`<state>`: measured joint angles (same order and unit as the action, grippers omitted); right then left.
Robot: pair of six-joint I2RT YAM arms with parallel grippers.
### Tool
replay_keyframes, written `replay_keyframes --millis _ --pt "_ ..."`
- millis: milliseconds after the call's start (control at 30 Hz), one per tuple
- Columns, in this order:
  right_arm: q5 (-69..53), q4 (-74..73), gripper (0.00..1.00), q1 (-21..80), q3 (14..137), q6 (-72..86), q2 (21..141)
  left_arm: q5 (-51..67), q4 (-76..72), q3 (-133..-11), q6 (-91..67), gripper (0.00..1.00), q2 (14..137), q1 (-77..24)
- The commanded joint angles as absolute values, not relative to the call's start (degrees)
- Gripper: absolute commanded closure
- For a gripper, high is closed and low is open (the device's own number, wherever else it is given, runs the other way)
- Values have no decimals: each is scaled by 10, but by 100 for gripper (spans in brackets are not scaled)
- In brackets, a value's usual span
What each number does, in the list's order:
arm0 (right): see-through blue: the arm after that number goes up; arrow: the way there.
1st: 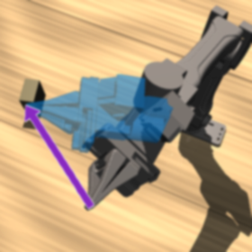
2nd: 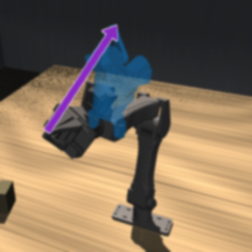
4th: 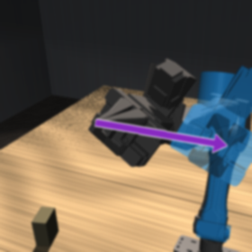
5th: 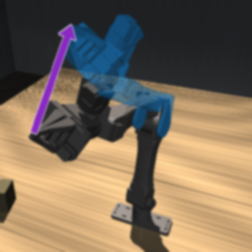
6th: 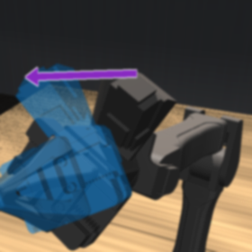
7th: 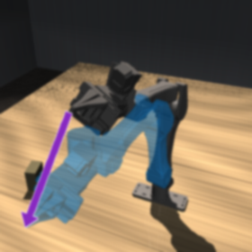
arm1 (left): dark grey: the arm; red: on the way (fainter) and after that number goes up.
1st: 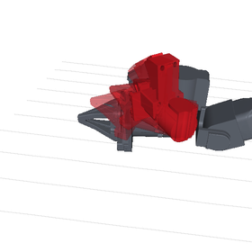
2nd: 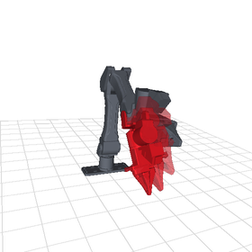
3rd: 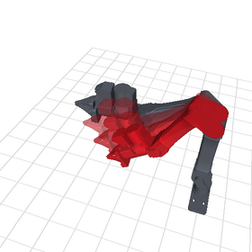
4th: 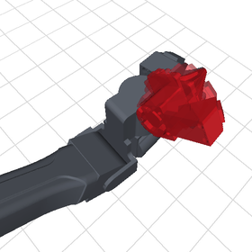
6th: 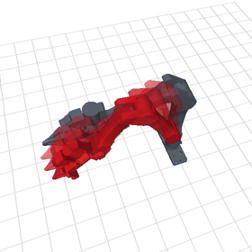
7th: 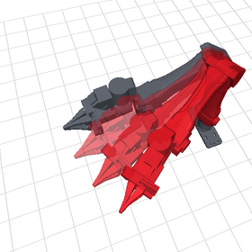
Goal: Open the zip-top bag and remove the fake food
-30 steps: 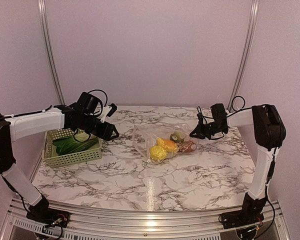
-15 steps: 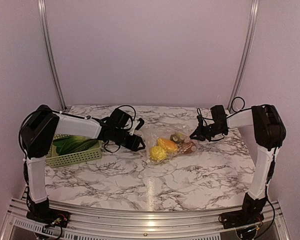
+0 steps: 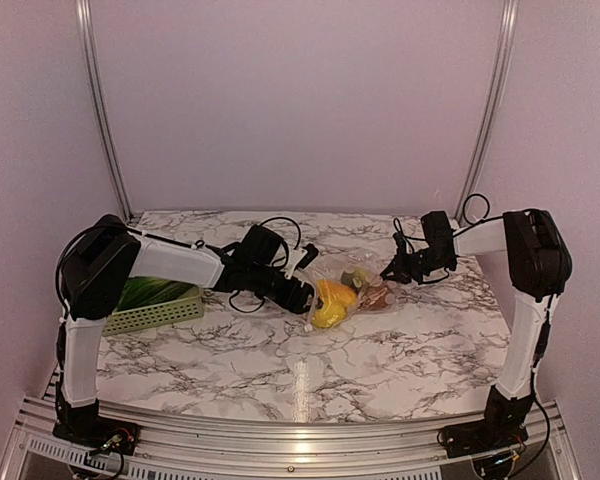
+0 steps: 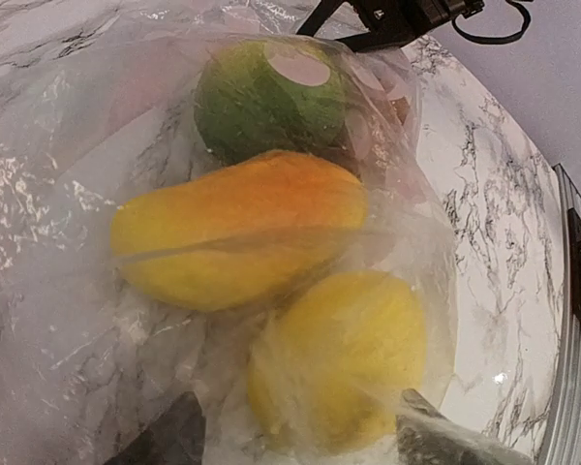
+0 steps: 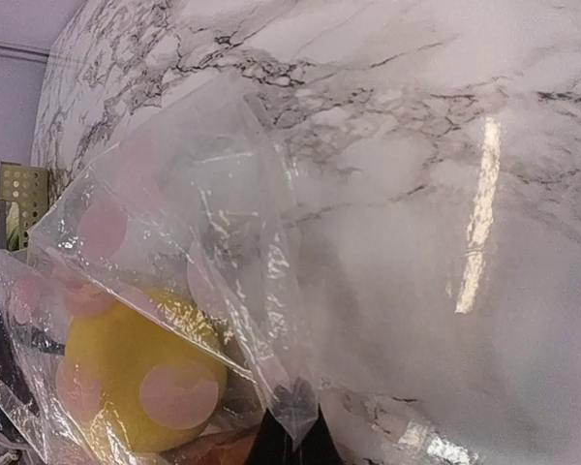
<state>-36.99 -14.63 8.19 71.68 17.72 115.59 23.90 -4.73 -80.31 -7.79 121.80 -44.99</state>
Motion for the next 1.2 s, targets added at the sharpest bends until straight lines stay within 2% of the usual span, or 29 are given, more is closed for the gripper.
replay_keyframes --millis 0,467,800,1167 --pt "-370 -161 100 86 720 171 1153 284 -100 -799 -92 28 1220 -459" --pt "-366 -170 100 89 707 168 1143 207 -1 -853 -18 20 1300 -505" --pt "-362 -169 100 83 705 164 1135 169 -69 -757 -85 54 1198 -484" --pt "-356 -151 100 65 698 166 1132 127 -42 -627 -157 51 1046 -435"
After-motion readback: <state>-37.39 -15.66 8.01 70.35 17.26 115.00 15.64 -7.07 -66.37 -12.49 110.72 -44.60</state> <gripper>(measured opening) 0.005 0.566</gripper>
